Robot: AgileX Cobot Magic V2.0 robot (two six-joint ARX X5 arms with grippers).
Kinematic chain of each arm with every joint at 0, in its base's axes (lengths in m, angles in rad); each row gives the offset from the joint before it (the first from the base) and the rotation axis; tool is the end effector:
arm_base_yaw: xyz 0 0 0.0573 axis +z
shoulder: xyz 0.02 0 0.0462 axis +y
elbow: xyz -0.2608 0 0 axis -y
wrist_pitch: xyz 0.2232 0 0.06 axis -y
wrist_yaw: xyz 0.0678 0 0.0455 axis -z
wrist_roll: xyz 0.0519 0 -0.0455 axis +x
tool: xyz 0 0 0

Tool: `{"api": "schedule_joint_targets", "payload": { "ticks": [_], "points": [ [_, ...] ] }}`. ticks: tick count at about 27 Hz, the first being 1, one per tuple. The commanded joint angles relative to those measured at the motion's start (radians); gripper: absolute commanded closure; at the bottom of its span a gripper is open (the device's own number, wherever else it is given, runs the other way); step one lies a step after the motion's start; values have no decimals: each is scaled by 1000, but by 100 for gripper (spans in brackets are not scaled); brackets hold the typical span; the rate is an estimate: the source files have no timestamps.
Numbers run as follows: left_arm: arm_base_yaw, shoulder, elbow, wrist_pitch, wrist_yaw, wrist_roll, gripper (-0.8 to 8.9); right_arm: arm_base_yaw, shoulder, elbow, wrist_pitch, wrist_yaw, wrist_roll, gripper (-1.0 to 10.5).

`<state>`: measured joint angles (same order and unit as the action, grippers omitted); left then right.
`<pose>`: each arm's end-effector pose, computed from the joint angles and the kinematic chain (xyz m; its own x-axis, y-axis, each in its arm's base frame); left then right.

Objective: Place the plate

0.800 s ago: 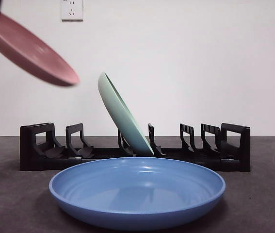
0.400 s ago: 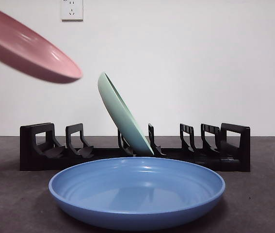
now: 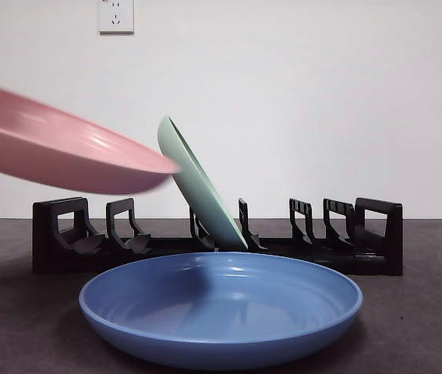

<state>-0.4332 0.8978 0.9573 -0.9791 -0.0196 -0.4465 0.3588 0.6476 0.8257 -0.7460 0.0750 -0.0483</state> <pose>0.1359 -0.0617 0.2854 0.5583 -0.2366 -0.7952 0.0571 0.9672 -0.2477 0.1154 0.0391 0.2951 0.8134 0.2250 -0.5364 -0.3150 0.9456 -0.0810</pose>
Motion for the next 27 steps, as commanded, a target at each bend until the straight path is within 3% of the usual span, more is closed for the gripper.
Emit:
{"api": "schedule_joint_targets", "payload": {
  "ticks": [1,7,18,27],
  "points": [
    [-25,8,-66,105,77,-94,804,3,4,5,5,3,8,670],
    [-99,103,-171,264,100,-157,804,3,4,5,5,3,8,670],
    [-198,399,-173,508,100,-198,804,3,4,5,5,3,8,670],
    [-230,519,-173,570,100,-198,769,3,4,5,5,3,10,670]
  ]
}}
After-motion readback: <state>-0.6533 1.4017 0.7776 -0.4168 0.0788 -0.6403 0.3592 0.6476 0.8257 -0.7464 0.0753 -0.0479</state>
